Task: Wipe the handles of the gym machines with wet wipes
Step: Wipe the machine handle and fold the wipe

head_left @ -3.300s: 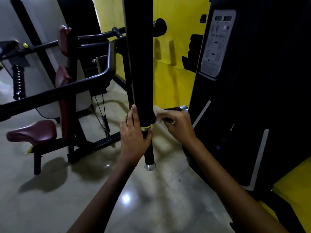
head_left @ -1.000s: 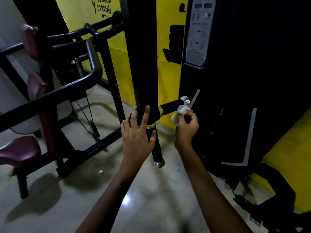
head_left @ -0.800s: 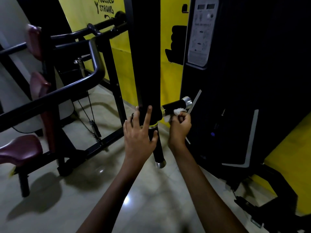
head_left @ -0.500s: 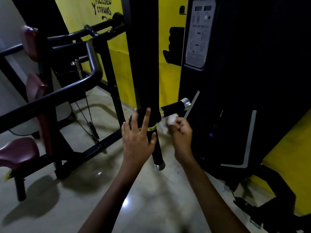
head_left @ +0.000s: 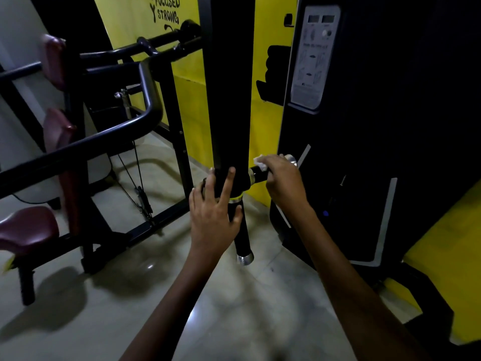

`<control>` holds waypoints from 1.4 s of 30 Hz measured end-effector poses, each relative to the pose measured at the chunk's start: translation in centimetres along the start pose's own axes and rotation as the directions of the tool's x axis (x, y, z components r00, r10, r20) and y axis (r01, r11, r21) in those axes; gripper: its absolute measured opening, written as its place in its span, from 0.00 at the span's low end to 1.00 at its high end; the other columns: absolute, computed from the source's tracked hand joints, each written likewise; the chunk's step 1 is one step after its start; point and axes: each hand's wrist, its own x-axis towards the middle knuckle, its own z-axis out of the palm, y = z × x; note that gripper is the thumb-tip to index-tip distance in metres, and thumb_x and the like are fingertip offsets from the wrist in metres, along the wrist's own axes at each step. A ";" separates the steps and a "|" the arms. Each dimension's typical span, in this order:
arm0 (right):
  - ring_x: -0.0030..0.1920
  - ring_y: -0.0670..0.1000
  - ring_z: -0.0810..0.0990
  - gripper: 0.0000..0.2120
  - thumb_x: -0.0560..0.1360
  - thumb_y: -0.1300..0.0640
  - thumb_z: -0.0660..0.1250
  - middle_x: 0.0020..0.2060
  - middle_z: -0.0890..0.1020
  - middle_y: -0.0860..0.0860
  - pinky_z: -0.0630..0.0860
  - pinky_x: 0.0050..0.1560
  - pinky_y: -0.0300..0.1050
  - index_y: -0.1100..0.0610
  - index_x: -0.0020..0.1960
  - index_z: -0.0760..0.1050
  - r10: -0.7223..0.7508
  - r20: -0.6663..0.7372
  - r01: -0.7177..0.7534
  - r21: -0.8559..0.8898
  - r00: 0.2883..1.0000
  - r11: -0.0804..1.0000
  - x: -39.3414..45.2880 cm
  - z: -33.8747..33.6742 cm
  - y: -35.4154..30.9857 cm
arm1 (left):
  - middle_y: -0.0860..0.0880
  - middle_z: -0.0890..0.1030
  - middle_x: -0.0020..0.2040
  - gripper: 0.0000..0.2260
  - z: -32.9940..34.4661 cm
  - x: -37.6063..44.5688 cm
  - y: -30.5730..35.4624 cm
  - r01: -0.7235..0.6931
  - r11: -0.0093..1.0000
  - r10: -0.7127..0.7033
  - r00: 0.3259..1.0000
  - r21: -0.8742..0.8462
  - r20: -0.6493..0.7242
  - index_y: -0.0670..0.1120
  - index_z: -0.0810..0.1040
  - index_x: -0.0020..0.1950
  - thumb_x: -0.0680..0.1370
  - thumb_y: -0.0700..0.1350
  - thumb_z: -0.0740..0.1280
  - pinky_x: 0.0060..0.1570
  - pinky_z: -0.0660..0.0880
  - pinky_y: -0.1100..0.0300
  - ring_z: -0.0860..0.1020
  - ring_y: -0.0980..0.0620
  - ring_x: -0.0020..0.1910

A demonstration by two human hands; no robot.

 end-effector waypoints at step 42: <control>0.48 0.53 0.73 0.10 0.74 0.60 0.64 0.45 0.78 0.62 0.73 0.47 0.41 0.64 0.48 0.81 -0.198 -0.347 0.208 -0.009 0.917 0.978 -9.5 6.8 -2.0 | 0.38 0.74 0.62 0.16 0.6 0.9 -3.1 -0.162 0.845 0.067 0.977 -0.510 -0.200 0.38 0.68 0.66 0.79 0.40 0.58 0.65 0.67 0.61 0.70 0.48 0.63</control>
